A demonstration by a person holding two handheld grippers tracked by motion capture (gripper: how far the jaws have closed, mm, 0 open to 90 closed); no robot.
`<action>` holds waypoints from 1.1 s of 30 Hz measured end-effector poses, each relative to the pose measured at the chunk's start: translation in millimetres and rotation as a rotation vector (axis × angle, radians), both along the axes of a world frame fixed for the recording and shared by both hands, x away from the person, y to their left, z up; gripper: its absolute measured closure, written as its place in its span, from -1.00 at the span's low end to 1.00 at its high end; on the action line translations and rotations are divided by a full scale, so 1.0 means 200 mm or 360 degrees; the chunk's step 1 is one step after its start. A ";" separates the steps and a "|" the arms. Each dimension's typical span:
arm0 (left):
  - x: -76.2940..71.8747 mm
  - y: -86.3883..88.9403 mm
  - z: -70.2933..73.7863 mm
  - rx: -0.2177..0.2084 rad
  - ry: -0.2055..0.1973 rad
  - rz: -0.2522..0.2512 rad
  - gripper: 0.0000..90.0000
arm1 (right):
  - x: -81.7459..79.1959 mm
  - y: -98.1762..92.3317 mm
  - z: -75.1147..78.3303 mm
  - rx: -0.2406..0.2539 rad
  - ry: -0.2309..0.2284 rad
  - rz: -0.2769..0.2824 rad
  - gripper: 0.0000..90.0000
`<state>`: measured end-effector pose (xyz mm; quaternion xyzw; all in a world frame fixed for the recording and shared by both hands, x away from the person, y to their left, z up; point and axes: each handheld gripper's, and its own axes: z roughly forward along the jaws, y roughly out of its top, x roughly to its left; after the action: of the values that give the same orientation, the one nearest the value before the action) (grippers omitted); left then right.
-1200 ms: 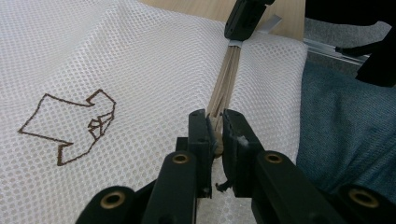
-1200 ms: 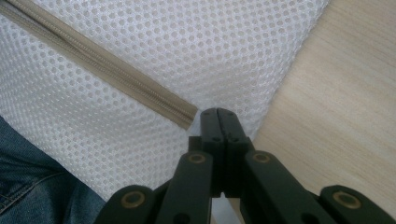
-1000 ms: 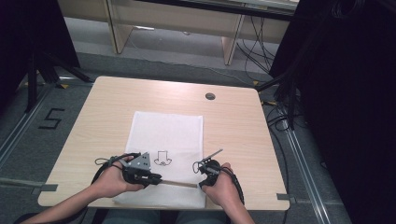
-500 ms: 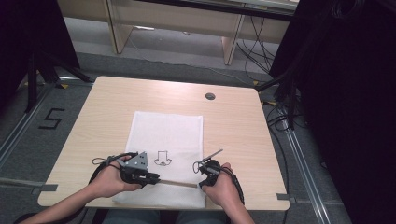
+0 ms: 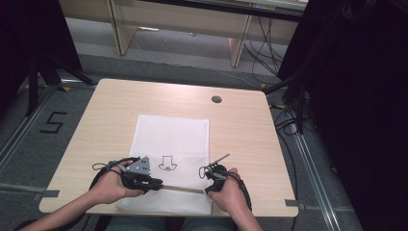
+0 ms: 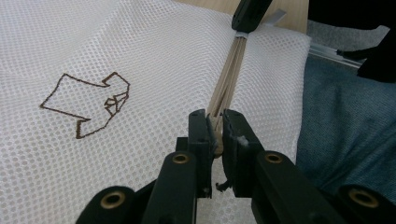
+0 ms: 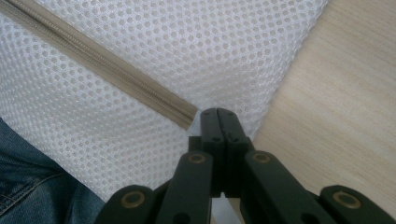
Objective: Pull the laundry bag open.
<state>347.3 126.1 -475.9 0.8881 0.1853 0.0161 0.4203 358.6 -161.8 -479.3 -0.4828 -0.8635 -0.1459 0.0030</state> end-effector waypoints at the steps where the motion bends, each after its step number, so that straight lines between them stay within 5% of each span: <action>1: 0.00 0.00 0.00 0.0002 -0.0004 -0.0003 0.82 | 0.00 0.00 0.00 0.0001 0.0005 -0.0006 1.00; 12: 0.00 0.08 0.00 0.0039 -0.0016 0.0025 0.82 | -0.01 0.01 0.01 0.0007 0.0024 -0.0053 1.00; 18: 0.00 0.09 0.00 -0.0007 0.0008 0.0050 0.82 | 0.00 0.01 0.01 0.0013 0.0033 -0.0038 1.00; 33: 0.01 0.11 0.00 0.0034 -0.0008 0.0038 0.82 | 0.00 0.00 0.00 0.0005 0.0008 -0.0013 1.00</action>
<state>348.4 148.4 -475.8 0.8902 0.1946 0.0252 0.4110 358.4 -161.0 -478.8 -0.4866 -0.8613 -0.1460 0.0053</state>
